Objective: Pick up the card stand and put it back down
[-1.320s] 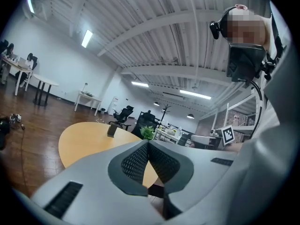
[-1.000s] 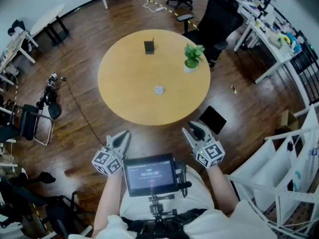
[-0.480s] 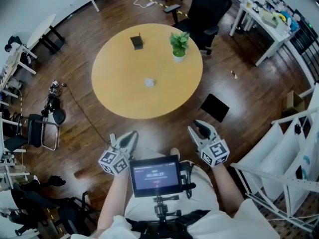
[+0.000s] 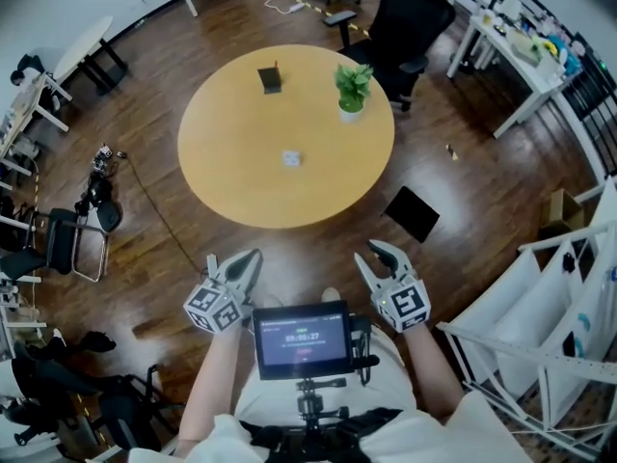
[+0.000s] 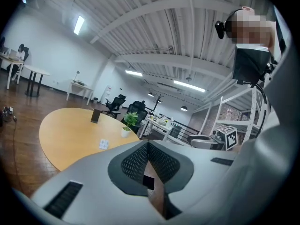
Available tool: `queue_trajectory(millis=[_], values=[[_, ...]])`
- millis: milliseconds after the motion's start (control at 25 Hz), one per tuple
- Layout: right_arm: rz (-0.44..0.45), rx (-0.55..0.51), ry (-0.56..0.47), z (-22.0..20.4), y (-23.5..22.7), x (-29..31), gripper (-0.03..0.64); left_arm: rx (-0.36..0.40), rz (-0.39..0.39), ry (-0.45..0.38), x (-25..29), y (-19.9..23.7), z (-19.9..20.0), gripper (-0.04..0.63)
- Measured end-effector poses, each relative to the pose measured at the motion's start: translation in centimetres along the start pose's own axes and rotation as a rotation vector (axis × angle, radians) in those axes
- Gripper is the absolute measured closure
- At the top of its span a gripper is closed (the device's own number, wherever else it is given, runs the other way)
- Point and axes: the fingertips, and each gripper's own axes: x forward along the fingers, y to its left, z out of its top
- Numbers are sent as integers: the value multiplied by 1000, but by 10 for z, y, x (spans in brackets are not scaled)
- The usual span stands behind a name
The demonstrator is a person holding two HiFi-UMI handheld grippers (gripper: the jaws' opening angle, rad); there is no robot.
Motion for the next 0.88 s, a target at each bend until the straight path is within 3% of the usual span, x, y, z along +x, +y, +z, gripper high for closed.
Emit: queue_trajectory(millis=[240, 520, 880], values=[[33, -80, 19, 10, 31, 35, 483, -12, 32, -30, -28, 32, 14, 595], [52, -80, 9, 30, 65, 77, 483, -40, 45, 1, -55, 73, 17, 595], [46, -69, 64, 26, 82, 115, 485, -42, 9, 33, -55, 101, 27, 595]])
